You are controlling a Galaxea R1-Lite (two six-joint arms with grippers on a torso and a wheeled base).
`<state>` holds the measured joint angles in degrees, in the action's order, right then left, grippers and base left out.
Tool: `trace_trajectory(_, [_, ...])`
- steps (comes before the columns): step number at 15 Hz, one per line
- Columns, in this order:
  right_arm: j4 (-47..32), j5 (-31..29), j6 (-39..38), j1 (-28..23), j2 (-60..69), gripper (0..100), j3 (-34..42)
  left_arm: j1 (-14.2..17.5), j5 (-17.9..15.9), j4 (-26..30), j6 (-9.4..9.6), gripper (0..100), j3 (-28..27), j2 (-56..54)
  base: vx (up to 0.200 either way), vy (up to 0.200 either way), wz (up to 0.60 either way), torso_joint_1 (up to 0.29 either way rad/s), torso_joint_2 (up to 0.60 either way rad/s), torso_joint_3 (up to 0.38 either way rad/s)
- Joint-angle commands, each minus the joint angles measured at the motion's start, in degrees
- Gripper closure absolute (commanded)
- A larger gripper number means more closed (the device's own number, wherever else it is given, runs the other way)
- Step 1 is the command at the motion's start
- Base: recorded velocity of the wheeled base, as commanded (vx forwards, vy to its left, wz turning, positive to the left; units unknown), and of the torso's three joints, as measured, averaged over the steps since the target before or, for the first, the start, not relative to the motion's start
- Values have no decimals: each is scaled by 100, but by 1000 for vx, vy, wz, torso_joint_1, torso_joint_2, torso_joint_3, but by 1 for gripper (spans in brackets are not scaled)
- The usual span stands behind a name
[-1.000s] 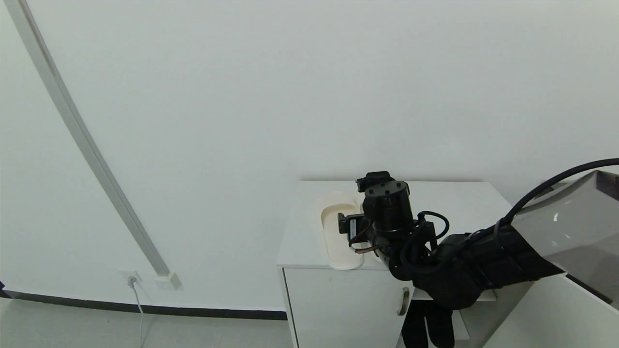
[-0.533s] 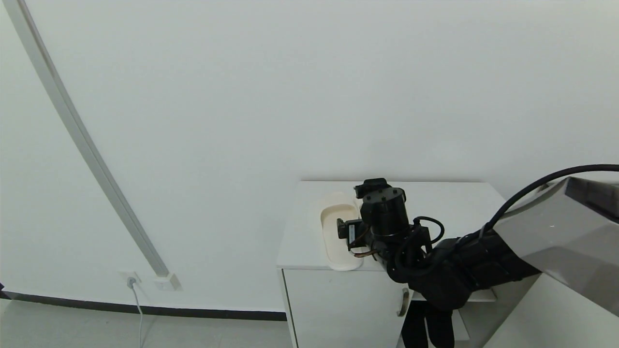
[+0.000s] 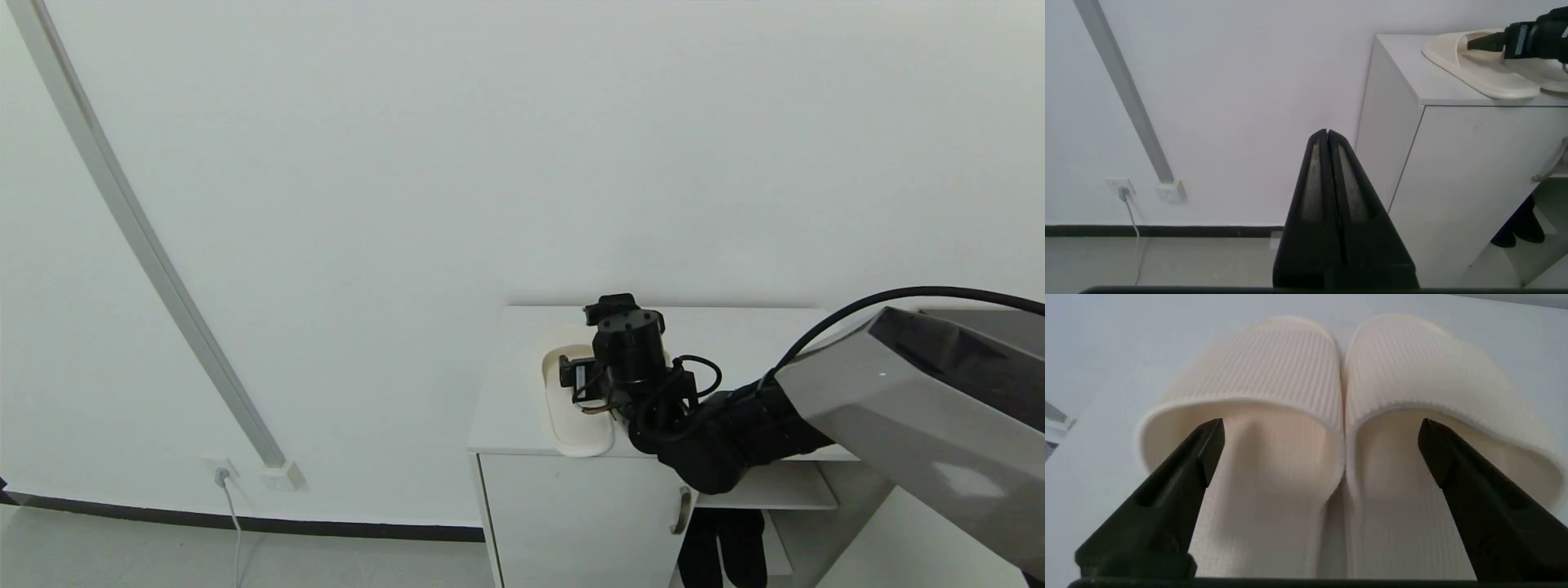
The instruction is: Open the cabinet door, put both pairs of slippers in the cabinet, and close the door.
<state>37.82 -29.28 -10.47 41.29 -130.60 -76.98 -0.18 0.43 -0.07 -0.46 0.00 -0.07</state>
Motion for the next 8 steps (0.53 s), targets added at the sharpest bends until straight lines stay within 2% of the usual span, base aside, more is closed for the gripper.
trace_trajectory(1, [-2,19,10,-77,-247,0,-203,1,1,-1,-6,100,0,7,0,0,0,0,0,0])
trace_trajectory(6, [-2,98,10,-86,-256,0,-221,1,1,-1,-6,100,0,7,0,0,0,0,0,0])
trace_trajectory(7, [-2,98,1,-86,-264,100,-221,1,1,-1,-6,100,0,7,0,0,0,0,0,0])
trace_trajectory(8, [7,98,1,-86,-273,100,-221,1,1,-1,-6,100,0,7,0,0,0,0,0,0])
